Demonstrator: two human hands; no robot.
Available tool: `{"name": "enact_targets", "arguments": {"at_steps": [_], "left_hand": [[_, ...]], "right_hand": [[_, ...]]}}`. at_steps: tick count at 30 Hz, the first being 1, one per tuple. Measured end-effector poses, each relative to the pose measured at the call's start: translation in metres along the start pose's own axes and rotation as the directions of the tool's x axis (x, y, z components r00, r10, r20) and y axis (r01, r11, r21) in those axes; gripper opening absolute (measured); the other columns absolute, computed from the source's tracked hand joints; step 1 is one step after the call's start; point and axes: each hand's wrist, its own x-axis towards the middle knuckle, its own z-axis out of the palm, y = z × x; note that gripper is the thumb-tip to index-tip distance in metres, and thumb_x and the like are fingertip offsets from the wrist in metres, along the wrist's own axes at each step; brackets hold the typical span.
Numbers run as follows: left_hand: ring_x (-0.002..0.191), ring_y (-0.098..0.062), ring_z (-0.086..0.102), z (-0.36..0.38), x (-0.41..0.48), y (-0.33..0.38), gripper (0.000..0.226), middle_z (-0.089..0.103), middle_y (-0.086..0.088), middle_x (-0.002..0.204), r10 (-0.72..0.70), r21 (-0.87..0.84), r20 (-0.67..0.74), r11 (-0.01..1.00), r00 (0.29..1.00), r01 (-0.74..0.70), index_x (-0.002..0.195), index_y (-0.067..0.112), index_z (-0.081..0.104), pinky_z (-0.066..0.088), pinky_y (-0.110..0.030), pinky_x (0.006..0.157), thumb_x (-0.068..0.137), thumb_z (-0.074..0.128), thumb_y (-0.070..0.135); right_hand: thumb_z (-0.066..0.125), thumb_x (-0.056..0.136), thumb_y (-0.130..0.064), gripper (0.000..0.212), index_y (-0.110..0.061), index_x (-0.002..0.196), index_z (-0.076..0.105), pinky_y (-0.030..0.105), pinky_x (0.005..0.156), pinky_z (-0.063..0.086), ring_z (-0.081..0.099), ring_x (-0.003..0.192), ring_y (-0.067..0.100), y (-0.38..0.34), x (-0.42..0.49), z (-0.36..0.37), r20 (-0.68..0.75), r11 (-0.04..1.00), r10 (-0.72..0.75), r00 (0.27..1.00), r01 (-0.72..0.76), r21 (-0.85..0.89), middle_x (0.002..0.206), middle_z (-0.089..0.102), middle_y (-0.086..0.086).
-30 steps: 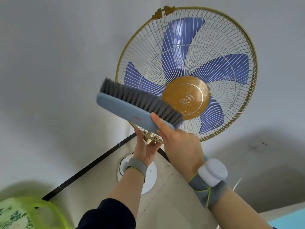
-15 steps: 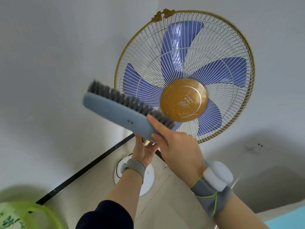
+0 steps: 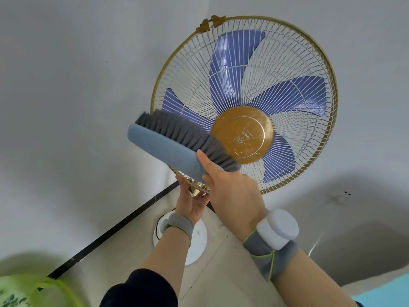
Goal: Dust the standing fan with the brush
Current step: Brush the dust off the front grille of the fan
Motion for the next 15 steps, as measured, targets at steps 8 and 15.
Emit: {"name": "enact_targets", "arguments": {"at_steps": [8,15], "left_hand": [[0.087,-0.026,0.067,0.006,-0.012,0.008,0.039,0.063,-0.017,0.115,0.091,0.012,0.017,0.996,0.996,-0.091,0.130,0.008,0.054,0.058,-0.031,0.055,0.100,0.048,0.031],[0.114,-0.036,0.057,0.010,-0.011,0.009,0.065,0.055,-0.017,0.123,0.111,0.034,-0.033,0.993,0.993,-0.110,0.141,0.016,0.046,0.056,-0.056,0.082,0.091,0.050,0.057]], "right_hand": [[0.038,0.099,-0.042,0.049,-0.051,0.144,0.020,0.035,0.077,0.048,0.062,0.098,0.027,0.010,-0.011,-0.019,0.134,0.996,-0.064,0.989,0.055,0.070,0.112,0.065,0.005],[0.063,0.080,-0.032,0.046,-0.034,0.126,0.059,0.020,0.038,0.024,0.046,0.031,0.020,0.036,-0.017,0.003,-0.226,0.988,-0.149,0.963,0.133,-0.084,0.042,0.052,0.001]]}}
